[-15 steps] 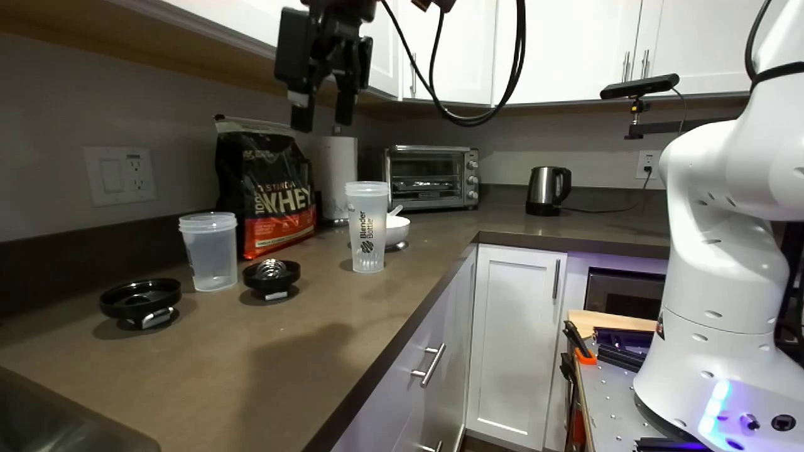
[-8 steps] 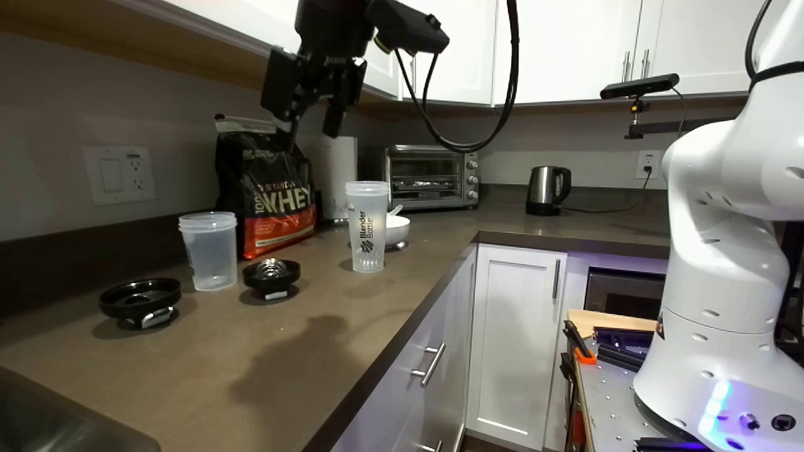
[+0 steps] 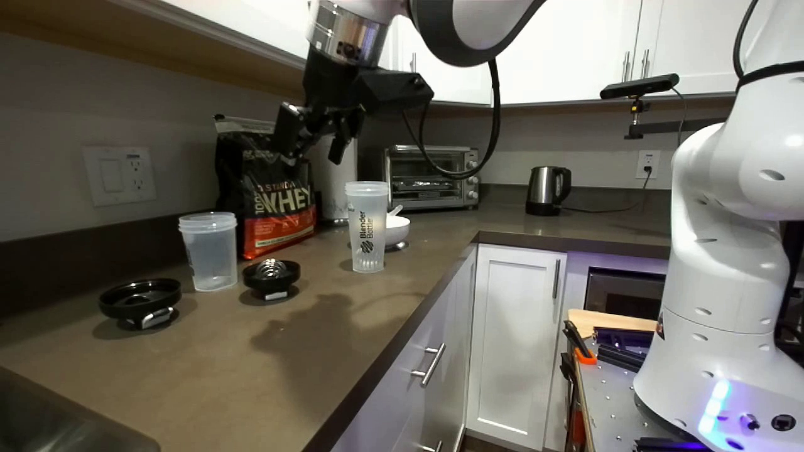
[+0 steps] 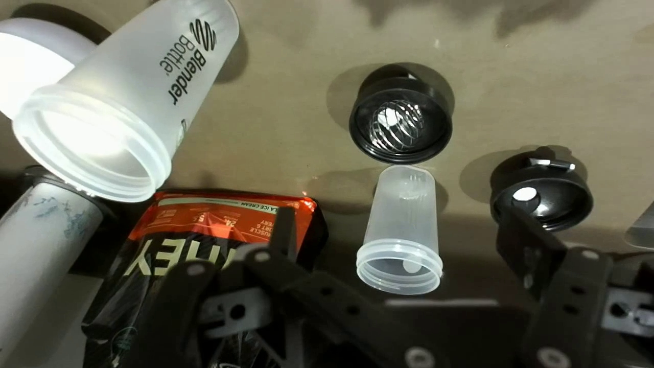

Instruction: Move the clear bottle on the left forward

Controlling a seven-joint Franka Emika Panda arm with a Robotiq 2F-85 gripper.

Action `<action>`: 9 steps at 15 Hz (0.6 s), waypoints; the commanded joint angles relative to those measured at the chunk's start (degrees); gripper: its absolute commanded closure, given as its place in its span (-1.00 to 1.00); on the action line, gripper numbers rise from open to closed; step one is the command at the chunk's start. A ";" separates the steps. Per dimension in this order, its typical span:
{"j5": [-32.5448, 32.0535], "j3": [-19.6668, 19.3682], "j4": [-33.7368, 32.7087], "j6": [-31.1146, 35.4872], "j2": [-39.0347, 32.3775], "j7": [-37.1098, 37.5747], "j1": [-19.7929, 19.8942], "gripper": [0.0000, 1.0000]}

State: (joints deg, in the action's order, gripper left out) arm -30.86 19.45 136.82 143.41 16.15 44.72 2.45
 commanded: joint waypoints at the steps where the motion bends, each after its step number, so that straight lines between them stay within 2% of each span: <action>1: -3.86 -0.84 -4.33 2.66 -6.75 3.69 0.93 -1.00; 7: -6.09 -5.86 -16.03 1.36 -17.58 2.44 -2.07 -1.00; 8: -4.32 -6.80 -11.31 1.45 -13.50 1.83 -3.25 -1.00; 9: -4.25 -7.71 -12.52 1.47 -14.68 1.76 -3.85 -1.00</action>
State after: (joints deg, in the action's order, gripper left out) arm -35.22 14.38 124.33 144.98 1.41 46.66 1.24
